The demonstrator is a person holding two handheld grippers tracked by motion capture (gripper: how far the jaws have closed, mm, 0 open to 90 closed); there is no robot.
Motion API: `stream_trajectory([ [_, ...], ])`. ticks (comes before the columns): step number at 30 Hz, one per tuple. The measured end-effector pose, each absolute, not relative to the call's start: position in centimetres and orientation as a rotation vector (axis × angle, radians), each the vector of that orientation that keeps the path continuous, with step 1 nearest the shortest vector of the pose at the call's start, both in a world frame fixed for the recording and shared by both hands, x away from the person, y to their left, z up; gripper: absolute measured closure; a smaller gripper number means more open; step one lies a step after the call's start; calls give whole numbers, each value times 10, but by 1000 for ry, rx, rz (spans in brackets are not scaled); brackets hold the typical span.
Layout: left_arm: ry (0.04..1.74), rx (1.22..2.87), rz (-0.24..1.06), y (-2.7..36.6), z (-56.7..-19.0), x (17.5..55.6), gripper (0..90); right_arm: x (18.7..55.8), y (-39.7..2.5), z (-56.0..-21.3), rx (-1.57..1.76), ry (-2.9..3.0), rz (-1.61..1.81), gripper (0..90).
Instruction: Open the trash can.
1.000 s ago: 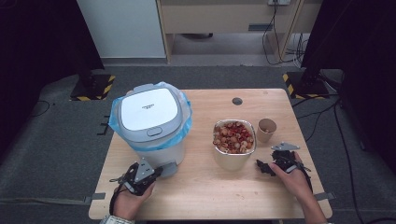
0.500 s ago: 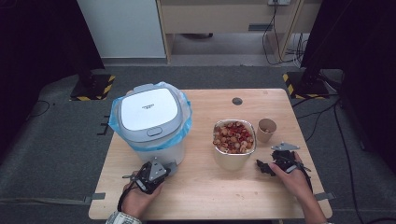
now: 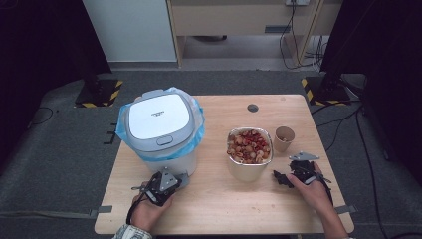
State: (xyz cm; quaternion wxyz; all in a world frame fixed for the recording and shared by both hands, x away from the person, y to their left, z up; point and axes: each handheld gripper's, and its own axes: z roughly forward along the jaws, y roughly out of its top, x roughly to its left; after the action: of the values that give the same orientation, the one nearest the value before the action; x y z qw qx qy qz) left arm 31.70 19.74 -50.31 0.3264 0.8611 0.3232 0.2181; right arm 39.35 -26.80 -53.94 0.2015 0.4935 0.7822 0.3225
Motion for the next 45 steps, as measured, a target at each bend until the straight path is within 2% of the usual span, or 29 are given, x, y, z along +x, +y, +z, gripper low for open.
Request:
stream_trajectory([
  [29,861,2316,538,194,-511,321,899,395,-267,-539,1368,2192,900,9],
  [35,859,2315,537,194,-511,321,899,395,-264,-539,1361,2193,919,44],
  [45,865,2308,529,194,-511,321,900,395,-264,-537,1351,2187,918,54],
])
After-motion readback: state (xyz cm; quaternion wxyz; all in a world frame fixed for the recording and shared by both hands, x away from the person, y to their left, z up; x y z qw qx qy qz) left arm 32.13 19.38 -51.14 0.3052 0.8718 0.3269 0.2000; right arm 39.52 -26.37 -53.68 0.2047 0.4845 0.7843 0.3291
